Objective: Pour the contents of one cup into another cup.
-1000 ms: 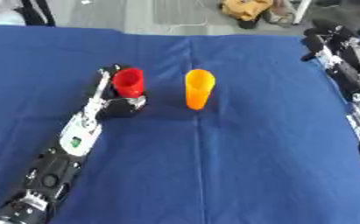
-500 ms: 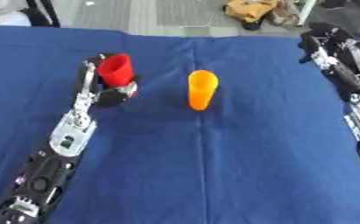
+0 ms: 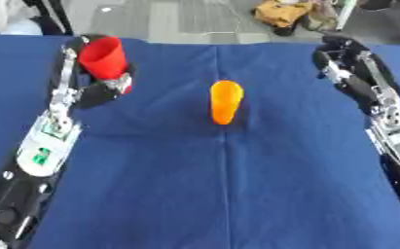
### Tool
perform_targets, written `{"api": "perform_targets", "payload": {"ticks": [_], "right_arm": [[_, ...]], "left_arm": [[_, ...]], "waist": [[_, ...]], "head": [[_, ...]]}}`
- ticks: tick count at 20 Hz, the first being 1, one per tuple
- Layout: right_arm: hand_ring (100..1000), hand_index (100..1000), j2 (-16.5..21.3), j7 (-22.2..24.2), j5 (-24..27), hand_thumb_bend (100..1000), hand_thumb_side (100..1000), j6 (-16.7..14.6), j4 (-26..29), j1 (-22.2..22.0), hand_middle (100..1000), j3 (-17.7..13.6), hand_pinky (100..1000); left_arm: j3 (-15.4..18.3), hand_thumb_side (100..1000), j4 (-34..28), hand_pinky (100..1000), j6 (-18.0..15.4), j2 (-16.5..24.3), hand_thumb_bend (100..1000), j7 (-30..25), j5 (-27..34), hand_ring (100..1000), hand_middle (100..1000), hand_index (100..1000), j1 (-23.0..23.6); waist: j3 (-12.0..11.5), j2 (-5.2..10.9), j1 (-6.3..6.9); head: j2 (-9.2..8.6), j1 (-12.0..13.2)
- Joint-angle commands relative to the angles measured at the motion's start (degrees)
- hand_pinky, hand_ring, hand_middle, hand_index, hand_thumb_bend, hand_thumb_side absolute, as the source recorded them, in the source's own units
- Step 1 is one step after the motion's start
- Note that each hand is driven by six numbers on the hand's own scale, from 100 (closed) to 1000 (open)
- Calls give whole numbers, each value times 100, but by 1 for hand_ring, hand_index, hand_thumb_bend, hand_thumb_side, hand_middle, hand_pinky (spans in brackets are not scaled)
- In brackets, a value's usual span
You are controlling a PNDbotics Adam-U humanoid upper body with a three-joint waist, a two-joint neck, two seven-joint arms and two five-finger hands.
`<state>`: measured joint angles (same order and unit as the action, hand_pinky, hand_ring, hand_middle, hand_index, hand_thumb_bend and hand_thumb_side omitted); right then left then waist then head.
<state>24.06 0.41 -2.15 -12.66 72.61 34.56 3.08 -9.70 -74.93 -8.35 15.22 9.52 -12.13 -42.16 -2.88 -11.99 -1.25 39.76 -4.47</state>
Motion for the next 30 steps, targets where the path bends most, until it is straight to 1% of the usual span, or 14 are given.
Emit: {"api": "perform_targets", "payload": {"ticks": [1, 7, 11, 15, 19, 25, 26, 30], "right_arm": [[758, 855, -17, 19, -323, 557, 590, -113, -198, 205, 737, 52, 552], [772, 854, -239, 76, -627, 587, 582, -272, -622, 400, 746, 132, 563], [800, 861, -345, 103, -757, 615, 581, -363, -834, 498, 772, 152, 593], [855, 882, -405, 97, -886, 640, 594, -446, -987, 562, 822, 146, 670], [890, 904, -446, 99, -953, 668, 578, -539, -1068, 603, 861, 138, 714], [887, 906, -467, 158, -967, 671, 574, -609, -1119, 634, 860, 144, 710], [878, 908, -487, 187, -966, 685, 568, -622, -1117, 651, 849, 171, 690], [874, 908, -532, 326, -923, 687, 567, -648, -1135, 692, 843, 203, 683]], "left_arm": [[-90, 101, -521, 129, 129, 187, 356, -233, 224, 284, 405, 708, -35], [-257, 111, -987, 133, 309, 179, 354, -563, 570, 287, 407, 709, 16], [-329, 117, -1125, 136, 359, 134, 360, -712, 672, 288, 408, 711, 26], [-361, 122, -1158, 140, 375, 100, 360, -796, 696, 291, 409, 712, 27], [-373, 125, -1182, 142, 374, 80, 362, -827, 707, 292, 410, 713, 29], [-384, 125, -1195, 142, 375, 64, 362, -866, 705, 292, 410, 713, 28], [-395, 127, -1193, 143, 375, 54, 360, -879, 705, 293, 411, 713, 30], [-406, 126, -1190, 144, 373, 40, 360, -920, 700, 293, 411, 714, 29]], "waist": [[-82, 117, 29], [-387, 89, 74], [-510, 66, 87], [-530, 54, 94], [-532, 49, 100], [-549, 51, 104], [-561, 55, 108], [-584, 66, 106]], "head": [[46, -122], [46, -287], [42, -347], [41, -376], [45, -396], [45, -411], [42, -432], [27, -466]]}}
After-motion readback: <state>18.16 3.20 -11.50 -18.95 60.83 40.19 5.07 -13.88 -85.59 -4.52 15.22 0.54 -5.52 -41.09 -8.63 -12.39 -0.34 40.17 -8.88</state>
